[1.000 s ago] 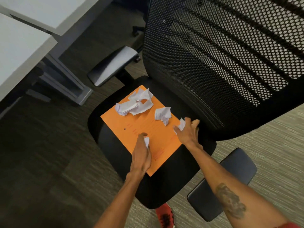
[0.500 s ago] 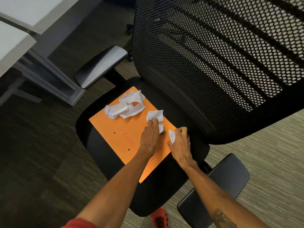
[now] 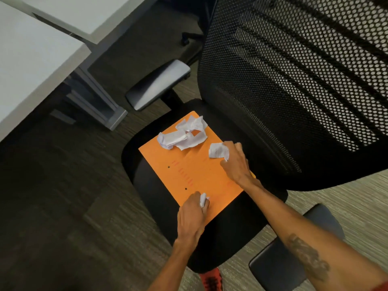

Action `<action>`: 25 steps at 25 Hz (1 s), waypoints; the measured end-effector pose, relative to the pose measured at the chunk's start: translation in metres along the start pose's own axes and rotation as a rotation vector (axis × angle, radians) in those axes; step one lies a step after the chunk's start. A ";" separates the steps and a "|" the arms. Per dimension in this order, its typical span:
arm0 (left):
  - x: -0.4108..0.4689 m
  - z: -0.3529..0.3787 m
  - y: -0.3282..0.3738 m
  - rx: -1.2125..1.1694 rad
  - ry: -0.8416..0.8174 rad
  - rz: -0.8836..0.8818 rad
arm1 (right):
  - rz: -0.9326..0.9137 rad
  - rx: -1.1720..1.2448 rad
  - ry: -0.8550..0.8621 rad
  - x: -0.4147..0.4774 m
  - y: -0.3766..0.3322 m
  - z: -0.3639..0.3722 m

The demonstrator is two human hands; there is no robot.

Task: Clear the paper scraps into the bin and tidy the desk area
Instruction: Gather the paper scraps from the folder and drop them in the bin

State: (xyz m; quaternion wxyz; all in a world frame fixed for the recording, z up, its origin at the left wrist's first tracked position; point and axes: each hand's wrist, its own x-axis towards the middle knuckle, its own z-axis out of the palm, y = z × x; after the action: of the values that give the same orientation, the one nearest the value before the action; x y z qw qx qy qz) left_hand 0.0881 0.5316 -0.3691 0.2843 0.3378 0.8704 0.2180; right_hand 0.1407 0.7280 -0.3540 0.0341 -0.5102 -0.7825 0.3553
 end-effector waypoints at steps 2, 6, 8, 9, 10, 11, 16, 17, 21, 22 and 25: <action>-0.019 -0.006 -0.015 -0.016 0.038 -0.020 | -0.012 -0.067 -0.041 0.014 -0.013 0.002; -0.043 -0.023 -0.047 -0.030 0.058 -0.048 | -0.023 -0.163 -0.165 0.020 -0.019 0.017; -0.049 -0.035 -0.063 -0.041 0.090 -0.082 | -0.030 -0.227 -0.174 0.013 -0.018 0.030; -0.053 -0.039 -0.071 -0.057 0.114 -0.085 | -0.024 -0.242 -0.160 0.007 -0.017 0.037; -0.057 -0.043 -0.079 -0.077 0.138 -0.087 | -0.002 -0.235 -0.152 -0.001 -0.015 0.043; -0.062 -0.048 -0.089 -0.110 0.162 -0.100 | 0.027 -0.223 -0.155 -0.010 -0.016 0.049; -0.091 -0.062 -0.133 -0.387 0.196 -0.284 | 0.047 -0.158 -0.120 -0.070 -0.037 0.076; -0.099 -0.066 -0.143 -0.464 0.218 -0.339 | 0.010 -0.145 -0.109 -0.086 -0.051 0.084; -0.132 -0.088 -0.191 -0.713 0.259 -0.589 | -0.109 -0.048 -0.193 -0.149 -0.119 0.131; -0.142 -0.096 -0.207 -0.761 0.277 -0.647 | -0.099 0.001 -0.251 -0.165 -0.138 0.148; -0.176 -0.131 -0.253 -0.975 0.366 -0.758 | -0.055 0.077 -0.403 -0.220 -0.188 0.203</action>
State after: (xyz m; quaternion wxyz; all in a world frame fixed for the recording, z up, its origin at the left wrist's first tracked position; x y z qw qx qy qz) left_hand -0.0056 0.2105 -0.3553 0.3095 -0.2039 0.7647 0.5271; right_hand 0.0158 0.3986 -0.3261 -0.0939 -0.4053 -0.7730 0.4790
